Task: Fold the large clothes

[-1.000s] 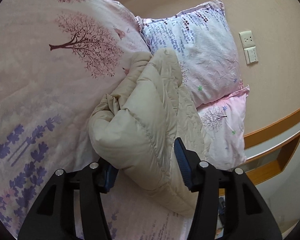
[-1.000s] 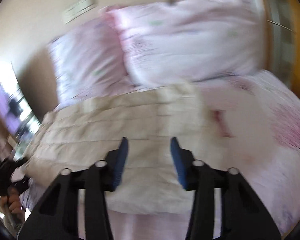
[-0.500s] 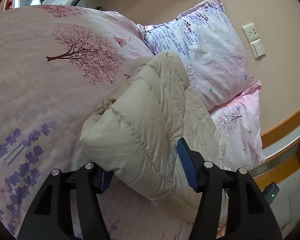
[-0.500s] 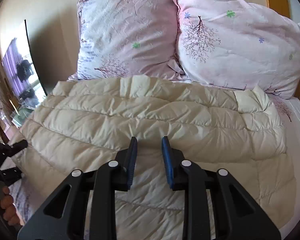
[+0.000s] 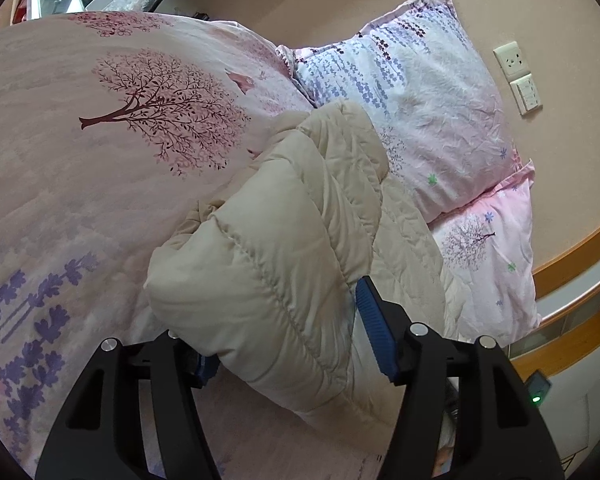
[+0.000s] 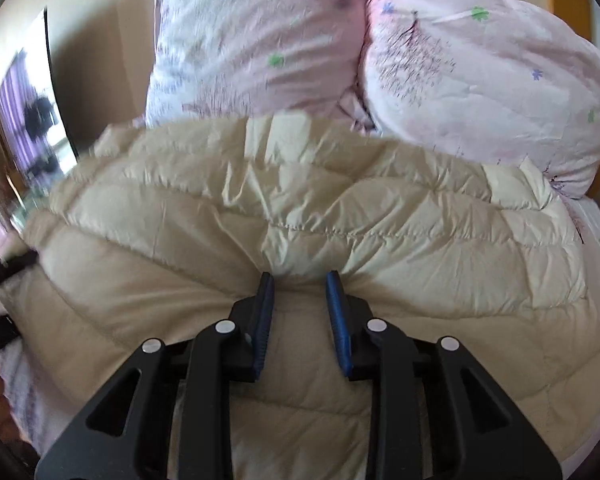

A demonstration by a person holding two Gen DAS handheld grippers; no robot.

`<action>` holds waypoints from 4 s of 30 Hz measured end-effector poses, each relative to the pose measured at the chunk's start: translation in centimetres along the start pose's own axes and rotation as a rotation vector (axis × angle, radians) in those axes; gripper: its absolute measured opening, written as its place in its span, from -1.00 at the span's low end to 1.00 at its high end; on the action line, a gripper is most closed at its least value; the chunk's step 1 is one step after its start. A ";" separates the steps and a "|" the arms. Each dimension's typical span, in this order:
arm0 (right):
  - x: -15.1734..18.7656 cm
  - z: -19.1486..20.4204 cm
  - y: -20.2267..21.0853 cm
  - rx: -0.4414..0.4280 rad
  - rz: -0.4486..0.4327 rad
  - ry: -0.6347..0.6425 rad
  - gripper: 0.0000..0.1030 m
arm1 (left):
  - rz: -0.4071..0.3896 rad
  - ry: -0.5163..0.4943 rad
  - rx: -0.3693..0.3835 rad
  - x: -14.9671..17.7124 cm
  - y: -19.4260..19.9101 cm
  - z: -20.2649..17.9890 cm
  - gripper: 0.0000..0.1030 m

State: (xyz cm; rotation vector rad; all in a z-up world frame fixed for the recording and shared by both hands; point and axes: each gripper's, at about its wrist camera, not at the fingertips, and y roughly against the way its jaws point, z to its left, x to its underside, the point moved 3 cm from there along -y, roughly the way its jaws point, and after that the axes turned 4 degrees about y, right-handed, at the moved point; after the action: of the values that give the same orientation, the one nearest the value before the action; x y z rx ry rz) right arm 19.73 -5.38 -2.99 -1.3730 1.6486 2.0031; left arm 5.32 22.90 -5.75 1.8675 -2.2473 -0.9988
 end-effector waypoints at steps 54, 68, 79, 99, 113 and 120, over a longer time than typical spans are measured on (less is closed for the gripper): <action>3.9 -14.7 2.2 -0.091 0.077 -0.302 -0.27 | 0.245 -0.643 0.424 14.7 -1.5 -23.2 -0.43; 5.5 -19.8 5.0 -0.165 -0.015 -0.373 -0.33 | 0.482 -0.734 0.351 22.5 -7.8 -24.0 -0.41; 4.0 -26.5 13.3 -0.166 -0.205 -0.562 0.16 | 0.464 -1.041 0.206 27.0 -8.9 -24.4 -0.19; -3.7 -27.0 4.6 -0.329 0.010 -0.528 -0.62 | 0.375 -1.362 0.093 32.0 -9.9 -25.8 0.29; -0.7 -28.6 0.1 -0.224 0.150 -0.567 -0.66 | 0.456 -1.265 0.385 25.7 -0.8 -26.8 0.28; -0.5 -28.6 -0.2 -0.231 0.159 -0.554 -0.60 | 0.218 -1.155 0.270 14.3 -1.4 -28.5 0.29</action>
State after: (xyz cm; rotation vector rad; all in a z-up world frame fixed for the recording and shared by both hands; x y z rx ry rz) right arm 34.96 -29.57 -1.13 -0.6516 1.3353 2.4342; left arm 14.98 -2.45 11.04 1.1052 -3.1541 -2.2000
